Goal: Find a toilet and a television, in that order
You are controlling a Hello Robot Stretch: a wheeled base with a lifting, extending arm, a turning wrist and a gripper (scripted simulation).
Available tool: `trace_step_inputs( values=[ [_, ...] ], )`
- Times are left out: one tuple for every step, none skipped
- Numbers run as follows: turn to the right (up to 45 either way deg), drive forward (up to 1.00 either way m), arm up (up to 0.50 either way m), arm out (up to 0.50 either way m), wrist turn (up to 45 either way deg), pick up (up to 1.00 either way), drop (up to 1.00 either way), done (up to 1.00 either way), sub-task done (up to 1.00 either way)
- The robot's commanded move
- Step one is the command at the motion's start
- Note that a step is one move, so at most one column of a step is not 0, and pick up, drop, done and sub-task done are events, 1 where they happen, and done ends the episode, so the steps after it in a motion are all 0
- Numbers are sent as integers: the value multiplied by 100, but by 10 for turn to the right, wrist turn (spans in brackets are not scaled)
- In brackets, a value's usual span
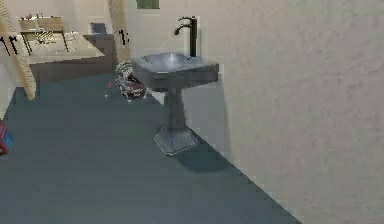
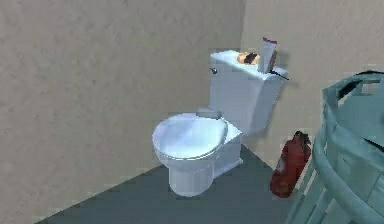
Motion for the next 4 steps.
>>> trace_step_inputs(
  values=[
    [-300, 0, 0, 0, 0, 0, 0, 0, 0],
    [0, 100, 0, 0, 0, 0, 0, 0, 0],
    [-150, 0, 0, 0, 0, 0, 0, 0, 0],
    [0, 20, 0, 0, 0, 0, 0, 0, 0]
  ],
)
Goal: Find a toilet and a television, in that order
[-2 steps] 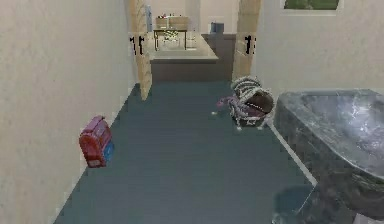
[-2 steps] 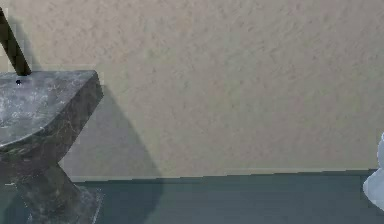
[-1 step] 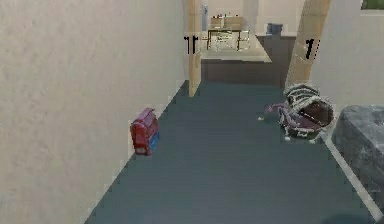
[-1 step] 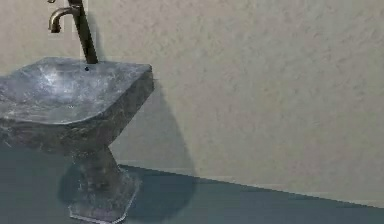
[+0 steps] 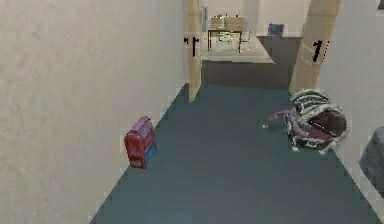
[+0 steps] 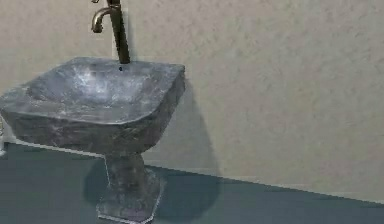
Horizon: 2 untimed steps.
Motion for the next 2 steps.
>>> trace_step_inputs(
  values=[
    [90, 0, 0, 0, 0, 0, 0, 0, 0],
    [0, 100, 0, 0, 0, 0, 0, 0, 0]
  ],
)
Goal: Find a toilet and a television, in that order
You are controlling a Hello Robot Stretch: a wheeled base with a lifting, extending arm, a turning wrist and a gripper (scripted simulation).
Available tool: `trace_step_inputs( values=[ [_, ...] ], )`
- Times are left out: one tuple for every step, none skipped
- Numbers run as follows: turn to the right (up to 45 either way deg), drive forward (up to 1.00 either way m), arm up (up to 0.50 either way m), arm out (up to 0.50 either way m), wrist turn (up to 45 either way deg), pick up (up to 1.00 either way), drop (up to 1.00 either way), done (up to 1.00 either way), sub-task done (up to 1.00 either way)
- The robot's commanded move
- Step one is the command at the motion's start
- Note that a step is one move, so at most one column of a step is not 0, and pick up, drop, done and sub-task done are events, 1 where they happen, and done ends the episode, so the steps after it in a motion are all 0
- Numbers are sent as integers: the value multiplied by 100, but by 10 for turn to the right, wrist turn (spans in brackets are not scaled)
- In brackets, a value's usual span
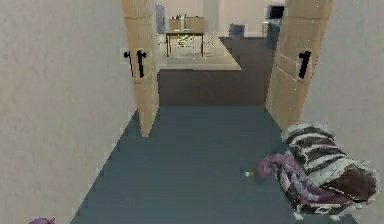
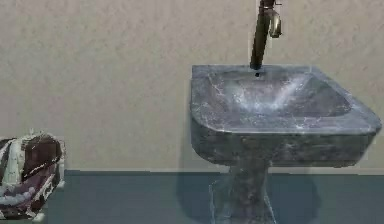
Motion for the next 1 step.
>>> trace_step_inputs(
  values=[
    [0, 100, 0, 0, 0, 0, 0, 0, 0]
  ],
)
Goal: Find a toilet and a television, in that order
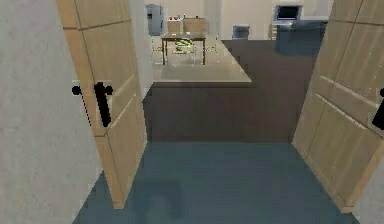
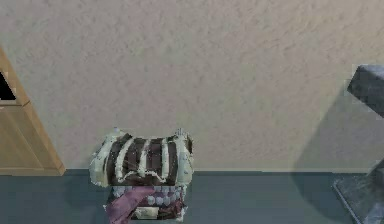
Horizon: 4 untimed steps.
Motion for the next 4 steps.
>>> trace_step_inputs(
  values=[
    [30, 0, 0, 0, 0, 0, 0, 0, 0],
    [0, 55, 0, 0, 0, 0, 0, 0, 0],
    [60, 0, 0, 0, 0, 0, 0, 0, 0],
    [0, 100, 0, 0, 0, 0, 0, 0, 0]
  ],
)
